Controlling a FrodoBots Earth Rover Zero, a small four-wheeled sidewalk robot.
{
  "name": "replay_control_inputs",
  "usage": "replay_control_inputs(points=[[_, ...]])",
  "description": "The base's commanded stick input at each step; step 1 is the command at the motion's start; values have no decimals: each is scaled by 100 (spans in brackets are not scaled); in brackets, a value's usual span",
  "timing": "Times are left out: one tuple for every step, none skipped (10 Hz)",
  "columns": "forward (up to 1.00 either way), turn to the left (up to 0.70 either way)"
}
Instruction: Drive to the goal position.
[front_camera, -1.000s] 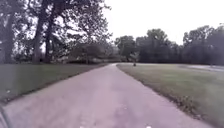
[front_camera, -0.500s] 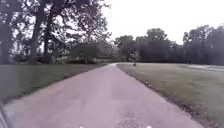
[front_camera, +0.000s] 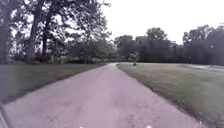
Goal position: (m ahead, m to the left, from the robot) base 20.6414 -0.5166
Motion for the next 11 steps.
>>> replay_control_inputs(points=[[70,7],[70,13],[70,14],[70,14],[70,8],[70,2],[70,1],[70,1],[70,1],[70,1],[70,5]])
